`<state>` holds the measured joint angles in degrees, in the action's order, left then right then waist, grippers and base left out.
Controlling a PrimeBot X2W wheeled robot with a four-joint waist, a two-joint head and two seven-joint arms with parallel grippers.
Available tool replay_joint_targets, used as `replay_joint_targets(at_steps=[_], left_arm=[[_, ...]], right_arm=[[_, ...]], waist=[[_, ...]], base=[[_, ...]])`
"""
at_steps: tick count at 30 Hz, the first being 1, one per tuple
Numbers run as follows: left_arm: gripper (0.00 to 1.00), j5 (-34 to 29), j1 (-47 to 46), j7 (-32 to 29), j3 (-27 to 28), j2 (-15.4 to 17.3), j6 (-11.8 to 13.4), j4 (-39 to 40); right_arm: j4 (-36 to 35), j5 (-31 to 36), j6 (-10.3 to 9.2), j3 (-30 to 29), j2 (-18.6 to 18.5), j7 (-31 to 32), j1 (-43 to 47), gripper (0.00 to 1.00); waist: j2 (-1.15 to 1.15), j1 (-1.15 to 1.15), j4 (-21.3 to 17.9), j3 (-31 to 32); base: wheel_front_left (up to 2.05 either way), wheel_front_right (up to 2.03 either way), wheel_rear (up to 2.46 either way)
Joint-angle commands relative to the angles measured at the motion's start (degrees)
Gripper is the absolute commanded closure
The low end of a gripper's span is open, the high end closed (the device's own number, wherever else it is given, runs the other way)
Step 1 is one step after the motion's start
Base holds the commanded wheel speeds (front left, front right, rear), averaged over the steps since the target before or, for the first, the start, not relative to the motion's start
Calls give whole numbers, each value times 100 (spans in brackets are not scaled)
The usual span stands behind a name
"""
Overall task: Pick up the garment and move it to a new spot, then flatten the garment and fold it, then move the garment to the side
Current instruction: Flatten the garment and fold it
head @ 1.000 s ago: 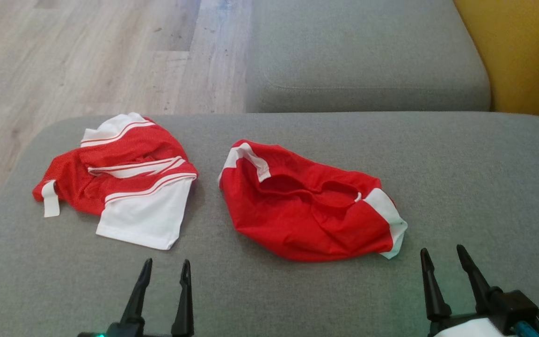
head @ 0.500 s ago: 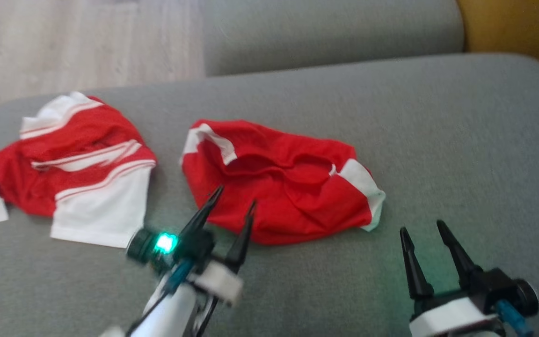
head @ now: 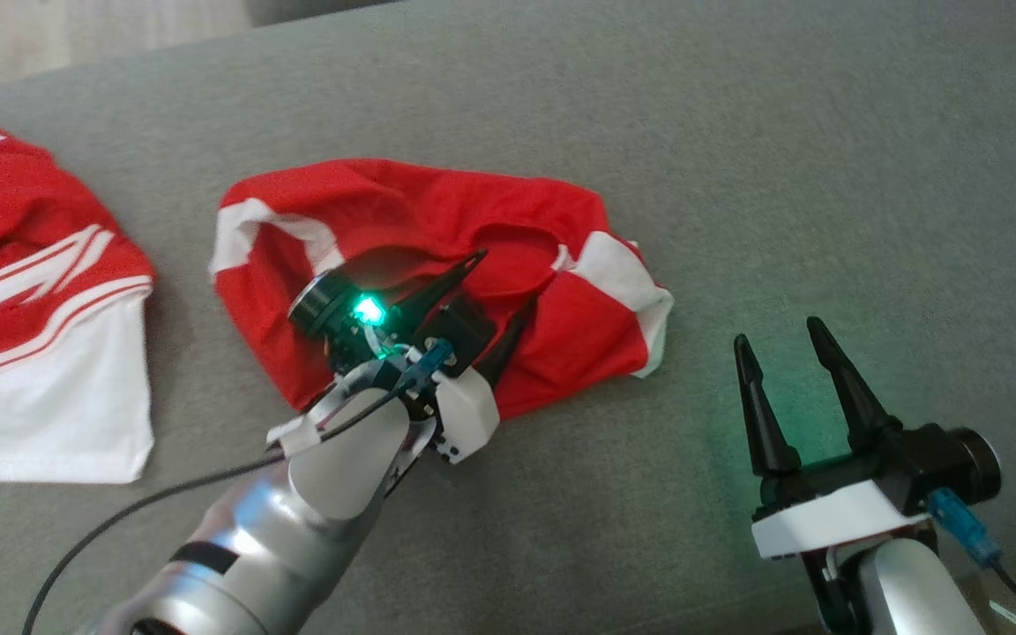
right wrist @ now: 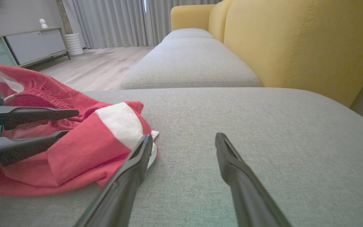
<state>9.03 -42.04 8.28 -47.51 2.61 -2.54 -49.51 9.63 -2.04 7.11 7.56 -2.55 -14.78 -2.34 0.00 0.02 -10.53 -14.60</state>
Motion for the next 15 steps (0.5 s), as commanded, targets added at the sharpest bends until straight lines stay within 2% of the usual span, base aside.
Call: replay_joint_targets(at_steps=[1, 6, 15], left_arm=[[0, 158, -355, -44, -69, 27, 9, 71], [0, 580, -591, -59, -509, 27, 111, 28], [0, 1334, -834, -23, -961, 27, 329, -108]], right_arm=[[-178, -66, 37, 166, -32, -22, -179, 0], [-163, -107, 37, 211, -32, -22, -186, 0], [-131, -107, 37, 246, -32, -22, -133, 0]], waist=[[0, -2, -225, -188], [0, -2, -392, -212], [0, -2, -598, -138]], base=[[0, 0, 0], [0, 0, 0], [0, 0, 0]])
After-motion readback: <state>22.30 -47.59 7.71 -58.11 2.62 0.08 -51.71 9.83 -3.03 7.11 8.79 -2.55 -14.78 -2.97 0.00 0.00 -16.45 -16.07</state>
